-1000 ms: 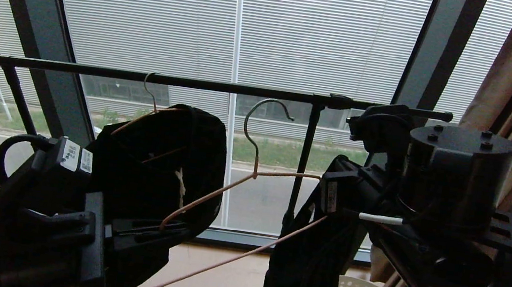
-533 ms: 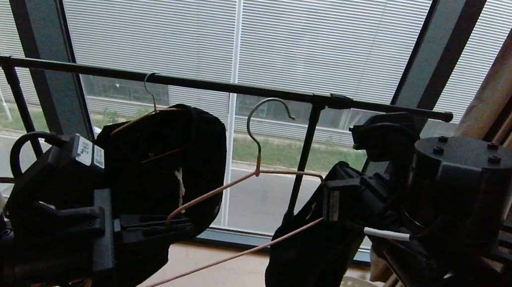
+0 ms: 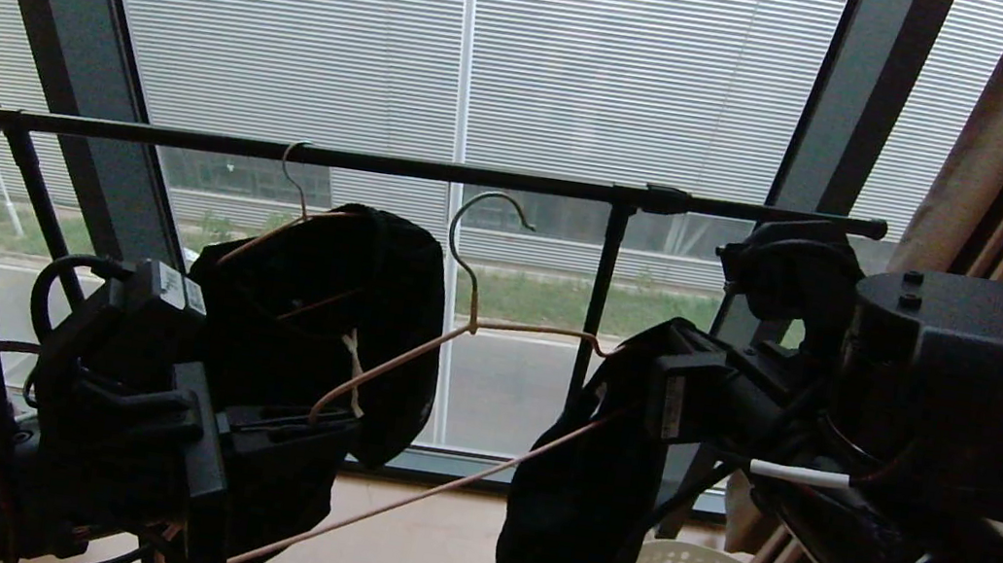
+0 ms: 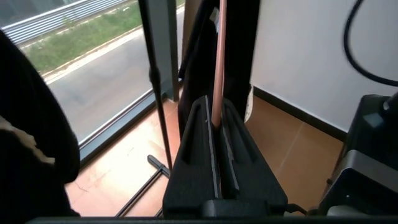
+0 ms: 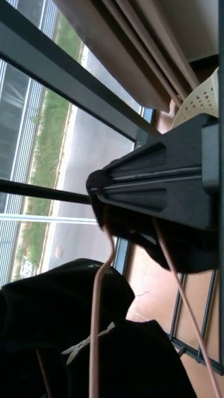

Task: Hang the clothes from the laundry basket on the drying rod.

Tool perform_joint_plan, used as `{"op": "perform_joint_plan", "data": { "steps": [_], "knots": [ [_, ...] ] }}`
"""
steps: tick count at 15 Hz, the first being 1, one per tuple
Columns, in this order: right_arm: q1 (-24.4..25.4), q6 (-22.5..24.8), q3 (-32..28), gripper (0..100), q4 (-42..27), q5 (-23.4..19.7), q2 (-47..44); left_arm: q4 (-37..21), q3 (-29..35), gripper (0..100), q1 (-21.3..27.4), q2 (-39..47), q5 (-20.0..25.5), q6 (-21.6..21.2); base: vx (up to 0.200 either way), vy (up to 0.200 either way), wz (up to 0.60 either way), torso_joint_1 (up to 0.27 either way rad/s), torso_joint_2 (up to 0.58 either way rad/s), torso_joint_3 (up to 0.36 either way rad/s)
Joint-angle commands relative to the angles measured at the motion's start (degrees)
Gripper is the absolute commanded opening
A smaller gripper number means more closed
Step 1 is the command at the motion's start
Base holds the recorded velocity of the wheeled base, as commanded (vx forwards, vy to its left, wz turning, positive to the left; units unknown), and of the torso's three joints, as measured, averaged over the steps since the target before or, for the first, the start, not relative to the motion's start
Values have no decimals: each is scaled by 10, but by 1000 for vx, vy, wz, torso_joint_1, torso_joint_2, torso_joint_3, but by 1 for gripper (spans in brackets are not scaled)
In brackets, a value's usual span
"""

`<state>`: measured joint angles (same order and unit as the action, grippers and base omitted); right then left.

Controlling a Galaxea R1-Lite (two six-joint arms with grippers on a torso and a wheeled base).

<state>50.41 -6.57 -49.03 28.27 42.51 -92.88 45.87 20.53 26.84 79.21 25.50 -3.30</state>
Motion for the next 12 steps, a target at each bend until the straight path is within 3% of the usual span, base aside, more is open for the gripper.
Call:
{"op": "perform_joint_plan", "data": {
  "steps": [1,4,7,12],
  "knots": [
    [-8,2,-5,0,-1,-36,-2,0,4,0,0,2,2,-1,0,0,0,0,0,0],
    [-31,16,-8,0,-1,-66,0,0,8,0,-3,4,2,0,0,0,0,0,0,0],
    [-33,16,-4,0,-1,-67,5,1,24,0,-31,7,0,1,0,0,0,0,0,0],
    [-29,15,3,0,-1,-67,5,0,46,0,-30,30,-5,2,0,0,0,0,0,0]
  ]
}}
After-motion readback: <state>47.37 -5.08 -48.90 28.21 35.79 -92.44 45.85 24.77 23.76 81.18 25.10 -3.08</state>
